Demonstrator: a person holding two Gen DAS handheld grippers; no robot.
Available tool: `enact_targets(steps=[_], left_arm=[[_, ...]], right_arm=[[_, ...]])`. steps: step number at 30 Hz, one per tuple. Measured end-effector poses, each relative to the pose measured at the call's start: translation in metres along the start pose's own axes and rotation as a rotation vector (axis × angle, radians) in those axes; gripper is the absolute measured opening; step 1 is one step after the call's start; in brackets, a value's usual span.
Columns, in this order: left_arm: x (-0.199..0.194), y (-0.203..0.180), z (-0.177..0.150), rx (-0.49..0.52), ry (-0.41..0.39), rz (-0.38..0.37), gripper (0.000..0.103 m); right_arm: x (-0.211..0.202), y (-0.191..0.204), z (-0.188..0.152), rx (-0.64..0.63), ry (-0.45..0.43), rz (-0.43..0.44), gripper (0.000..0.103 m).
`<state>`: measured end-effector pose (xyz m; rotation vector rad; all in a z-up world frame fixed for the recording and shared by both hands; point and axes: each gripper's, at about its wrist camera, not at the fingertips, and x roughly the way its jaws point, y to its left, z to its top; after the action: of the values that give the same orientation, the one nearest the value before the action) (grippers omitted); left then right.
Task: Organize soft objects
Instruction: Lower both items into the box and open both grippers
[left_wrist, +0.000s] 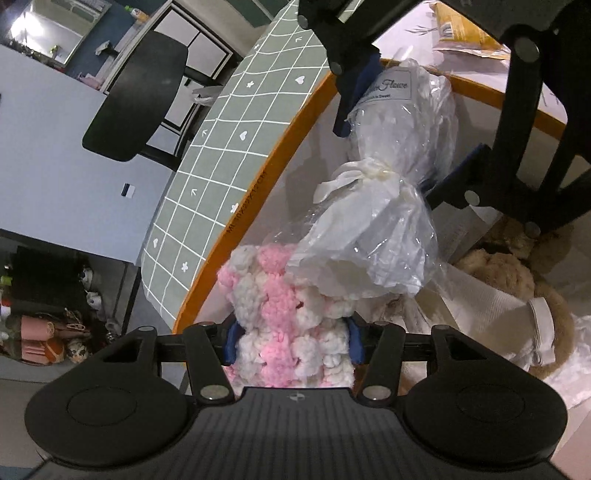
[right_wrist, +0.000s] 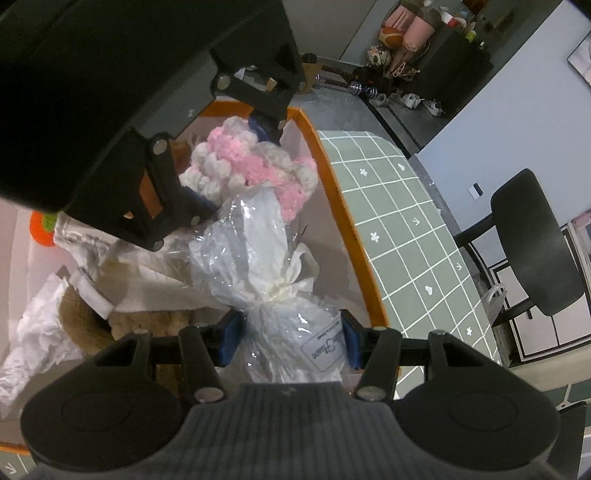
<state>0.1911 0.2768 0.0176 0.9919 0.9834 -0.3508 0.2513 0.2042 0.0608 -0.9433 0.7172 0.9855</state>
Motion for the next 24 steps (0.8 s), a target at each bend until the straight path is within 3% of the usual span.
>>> enact_targets(steps=[9,15,24], left_arm=[[0.004,-0.002,-0.003,-0.016,0.0,0.038,0.081],[-0.002,-0.002,0.0,-0.023,-0.005,0.077,0.092],[-0.036,0.014,-0.002,-0.092,-0.046,0.109,0.094]], right_arm=[[0.016,-0.004,-0.005,0.026,0.011,0.004,0.056],[0.011,-0.001,-0.005,0.023,0.0,-0.01,0.065],[-0.016,0.003,-0.006,0.023,-0.042,-0.039,0.072]])
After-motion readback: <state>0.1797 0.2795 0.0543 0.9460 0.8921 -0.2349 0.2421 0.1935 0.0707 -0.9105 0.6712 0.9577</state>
